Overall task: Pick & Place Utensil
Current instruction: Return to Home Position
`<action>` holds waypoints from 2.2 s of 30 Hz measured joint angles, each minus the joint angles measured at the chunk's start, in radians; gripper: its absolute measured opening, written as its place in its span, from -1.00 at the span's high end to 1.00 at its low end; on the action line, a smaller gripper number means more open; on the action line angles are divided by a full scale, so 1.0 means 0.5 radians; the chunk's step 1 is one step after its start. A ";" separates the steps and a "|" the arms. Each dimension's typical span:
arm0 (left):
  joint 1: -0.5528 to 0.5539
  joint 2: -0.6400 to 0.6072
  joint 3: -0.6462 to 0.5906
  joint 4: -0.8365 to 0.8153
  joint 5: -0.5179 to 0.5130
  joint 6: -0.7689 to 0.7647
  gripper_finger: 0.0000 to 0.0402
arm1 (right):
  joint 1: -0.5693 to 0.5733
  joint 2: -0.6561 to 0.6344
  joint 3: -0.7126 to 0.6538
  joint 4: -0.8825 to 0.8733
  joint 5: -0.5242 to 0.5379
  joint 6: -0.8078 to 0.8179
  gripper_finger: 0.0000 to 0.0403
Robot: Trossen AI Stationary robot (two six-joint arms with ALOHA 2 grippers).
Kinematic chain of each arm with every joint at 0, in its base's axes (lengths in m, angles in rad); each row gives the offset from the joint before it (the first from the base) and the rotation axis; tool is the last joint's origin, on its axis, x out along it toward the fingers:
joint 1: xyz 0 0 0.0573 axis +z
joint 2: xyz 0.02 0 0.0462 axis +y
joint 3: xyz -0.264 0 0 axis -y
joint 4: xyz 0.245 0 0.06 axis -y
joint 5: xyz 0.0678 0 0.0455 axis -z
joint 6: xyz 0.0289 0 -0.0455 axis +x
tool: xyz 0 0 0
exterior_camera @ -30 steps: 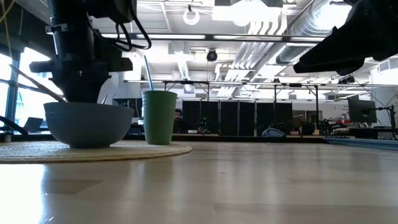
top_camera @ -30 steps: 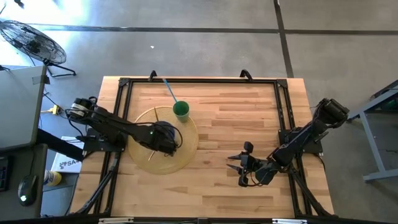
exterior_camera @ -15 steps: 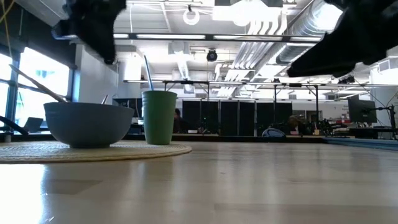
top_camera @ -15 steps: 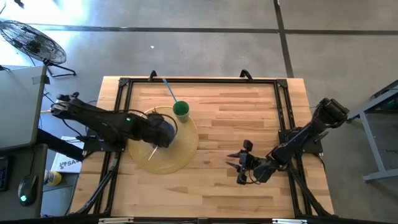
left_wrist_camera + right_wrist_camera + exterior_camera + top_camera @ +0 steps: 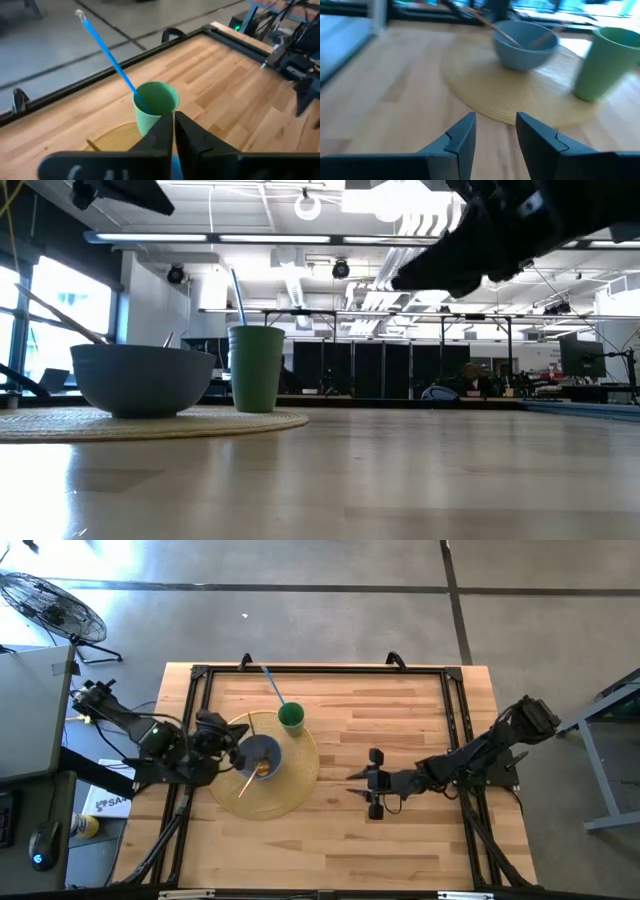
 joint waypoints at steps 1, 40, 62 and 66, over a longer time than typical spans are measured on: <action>-0.017 -0.033 -0.049 0.037 -0.027 0.021 0.96 | -0.014 0.000 0.000 0.033 -0.080 -0.021 0.34; 0.329 -0.373 -0.789 1.452 0.438 1.311 1.00 | -1.015 -0.548 0.004 0.014 -0.773 -0.599 0.49; 0.757 -0.798 -1.258 2.232 1.621 2.097 1.00 | -0.772 -0.787 0.003 -0.329 -0.670 -0.320 0.98; 0.757 -0.882 -1.308 2.218 1.615 2.121 1.00 | -0.728 -0.987 0.003 -0.554 -0.650 -0.277 0.98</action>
